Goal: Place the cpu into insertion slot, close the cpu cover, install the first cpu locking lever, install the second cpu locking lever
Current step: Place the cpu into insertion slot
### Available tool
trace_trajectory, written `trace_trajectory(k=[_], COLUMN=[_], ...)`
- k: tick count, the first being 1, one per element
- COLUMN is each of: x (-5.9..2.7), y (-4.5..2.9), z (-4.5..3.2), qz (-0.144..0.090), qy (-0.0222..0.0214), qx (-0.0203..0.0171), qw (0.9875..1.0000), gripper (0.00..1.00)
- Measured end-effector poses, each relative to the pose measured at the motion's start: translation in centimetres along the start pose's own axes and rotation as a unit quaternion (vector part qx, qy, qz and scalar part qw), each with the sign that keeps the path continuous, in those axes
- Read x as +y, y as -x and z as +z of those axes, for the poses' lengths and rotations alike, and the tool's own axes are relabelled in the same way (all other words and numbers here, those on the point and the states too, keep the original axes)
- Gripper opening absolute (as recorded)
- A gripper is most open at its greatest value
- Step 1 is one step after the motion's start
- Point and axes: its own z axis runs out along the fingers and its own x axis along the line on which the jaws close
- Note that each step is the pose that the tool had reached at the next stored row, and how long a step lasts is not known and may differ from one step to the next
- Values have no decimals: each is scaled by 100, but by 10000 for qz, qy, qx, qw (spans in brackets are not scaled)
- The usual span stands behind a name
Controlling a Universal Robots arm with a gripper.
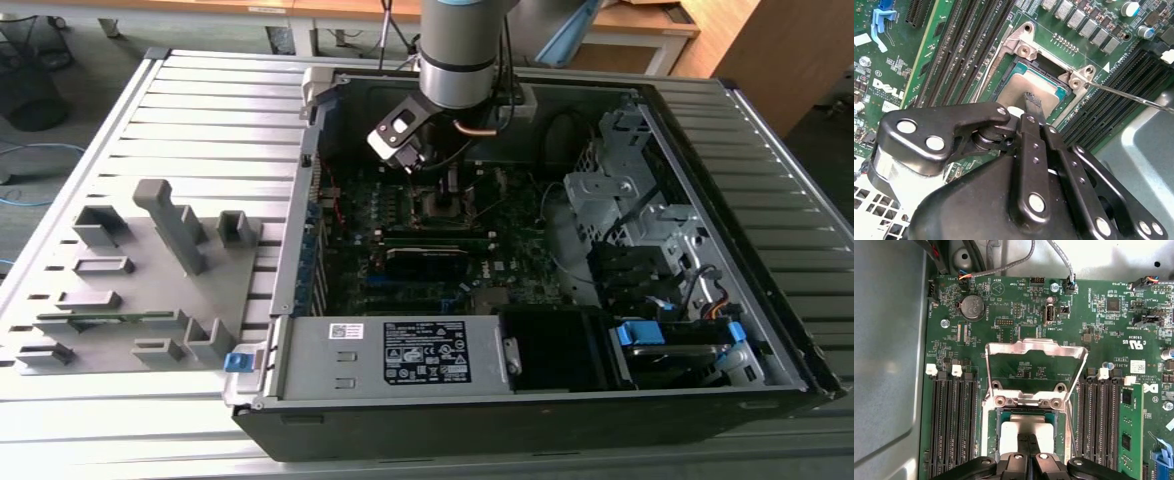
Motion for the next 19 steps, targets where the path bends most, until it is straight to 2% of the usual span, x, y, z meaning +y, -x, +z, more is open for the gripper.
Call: trace_trajectory(k=[19], x=[-6], y=[-8], z=[31], qz=[0], qy=[0], qx=[2], qw=[10000], gripper=[11])
